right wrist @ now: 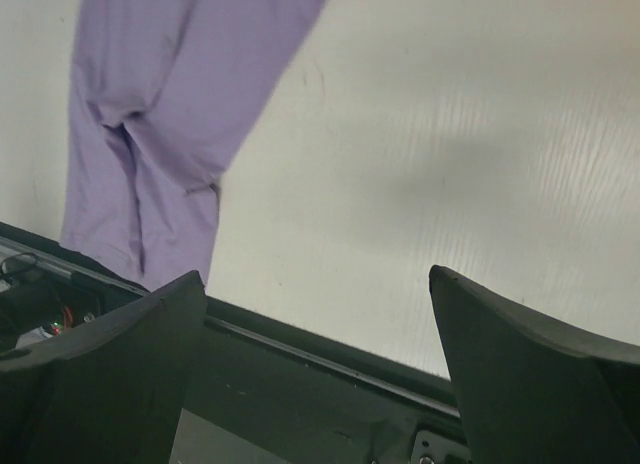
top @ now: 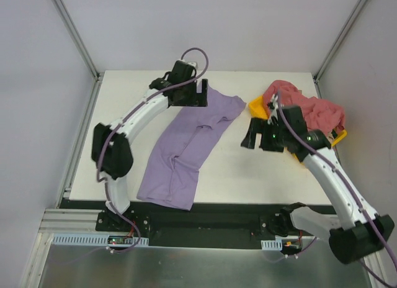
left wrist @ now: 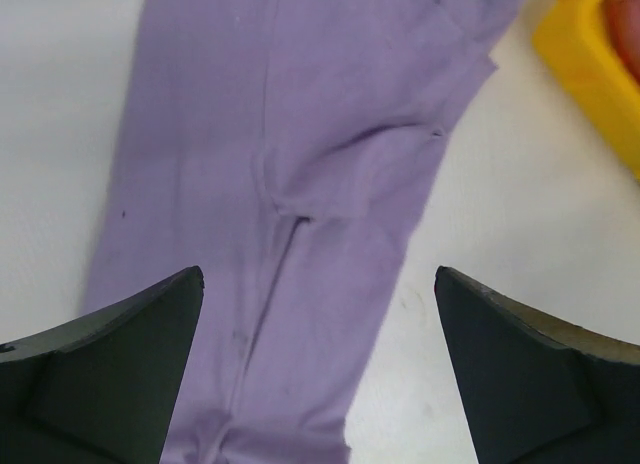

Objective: Fold and stack the t-shirts
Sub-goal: Rotate the tshirt 90 degrees

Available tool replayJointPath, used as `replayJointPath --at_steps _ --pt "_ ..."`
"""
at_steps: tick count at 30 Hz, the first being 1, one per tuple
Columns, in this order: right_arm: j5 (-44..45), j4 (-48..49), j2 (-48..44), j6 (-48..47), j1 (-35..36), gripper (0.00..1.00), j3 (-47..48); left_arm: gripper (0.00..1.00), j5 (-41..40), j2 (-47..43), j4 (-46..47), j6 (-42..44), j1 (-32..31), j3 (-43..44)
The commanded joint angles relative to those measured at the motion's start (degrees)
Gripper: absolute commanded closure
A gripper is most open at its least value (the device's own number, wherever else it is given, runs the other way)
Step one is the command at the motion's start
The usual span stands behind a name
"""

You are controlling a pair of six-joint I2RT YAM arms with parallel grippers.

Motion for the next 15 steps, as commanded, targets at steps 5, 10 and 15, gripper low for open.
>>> replayJointPath --at_steps 5,10,15 --pt "1.42 4.65 -26.04 11.6 1.75 0.04 -24.56 0.04 3.17 26.2 -7.75 13.68 0.6 23.45" --pt "4.06 -1.6 -34.59 13.18 1.66 0.04 -27.47 0.06 5.38 33.51 -8.54 15.35 0.33 27.42" --pt "4.32 -3.8 -36.1 12.75 1.75 0.04 -28.26 0.07 8.88 35.1 -8.81 17.28 -0.63 27.6"
